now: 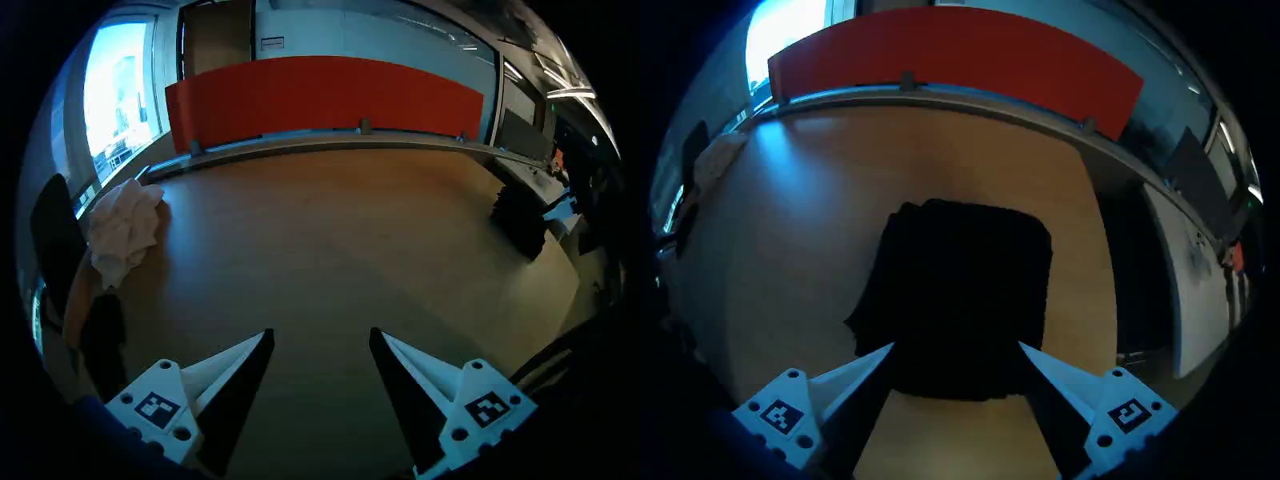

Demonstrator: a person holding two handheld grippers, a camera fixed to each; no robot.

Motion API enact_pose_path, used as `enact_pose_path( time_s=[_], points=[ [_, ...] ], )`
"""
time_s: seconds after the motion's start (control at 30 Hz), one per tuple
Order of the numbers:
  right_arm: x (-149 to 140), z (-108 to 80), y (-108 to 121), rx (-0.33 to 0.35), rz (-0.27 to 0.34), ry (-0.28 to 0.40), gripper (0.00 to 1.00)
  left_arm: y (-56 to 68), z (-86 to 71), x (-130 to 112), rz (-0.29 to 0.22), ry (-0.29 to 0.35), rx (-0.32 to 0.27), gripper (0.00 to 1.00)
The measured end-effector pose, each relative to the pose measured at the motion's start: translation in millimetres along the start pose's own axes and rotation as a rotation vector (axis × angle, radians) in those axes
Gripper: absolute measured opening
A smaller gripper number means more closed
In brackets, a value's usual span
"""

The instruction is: Fold towel

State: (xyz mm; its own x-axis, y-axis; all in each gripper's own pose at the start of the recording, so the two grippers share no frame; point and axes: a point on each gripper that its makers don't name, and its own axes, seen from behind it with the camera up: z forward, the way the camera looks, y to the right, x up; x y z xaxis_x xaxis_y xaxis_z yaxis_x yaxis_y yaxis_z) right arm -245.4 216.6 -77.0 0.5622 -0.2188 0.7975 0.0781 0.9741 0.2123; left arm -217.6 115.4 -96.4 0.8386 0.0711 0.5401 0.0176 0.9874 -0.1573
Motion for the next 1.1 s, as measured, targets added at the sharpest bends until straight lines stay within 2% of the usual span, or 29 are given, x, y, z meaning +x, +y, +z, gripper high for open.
enact_pose_path(
  time_s=[0.27,0.67,0.87,1.1],
  points=[
    [-8.6,9.7,1.9,0.002,0.021,-0.017,0.99,-4.9,-2.7,-4.7,-0.004,-0.008,0.013,0.88],
    [16.6,-5.8,-1.8,-0.003,0.031,0.064,0.99,-8.6,-0.2,-0.3,-0.016,0.001,0.019,0.88],
    [40.3,-16.8,-3.0,-0.037,0.060,0.176,0.99,-13.2,-0.9,3.5,-0.029,0.009,0.027,0.88],
    [67.6,-30.7,-3.7,-0.088,0.124,0.308,0.99,-20.9,-1.8,9.2,-0.042,0.022,0.037,0.88]
  ],
)
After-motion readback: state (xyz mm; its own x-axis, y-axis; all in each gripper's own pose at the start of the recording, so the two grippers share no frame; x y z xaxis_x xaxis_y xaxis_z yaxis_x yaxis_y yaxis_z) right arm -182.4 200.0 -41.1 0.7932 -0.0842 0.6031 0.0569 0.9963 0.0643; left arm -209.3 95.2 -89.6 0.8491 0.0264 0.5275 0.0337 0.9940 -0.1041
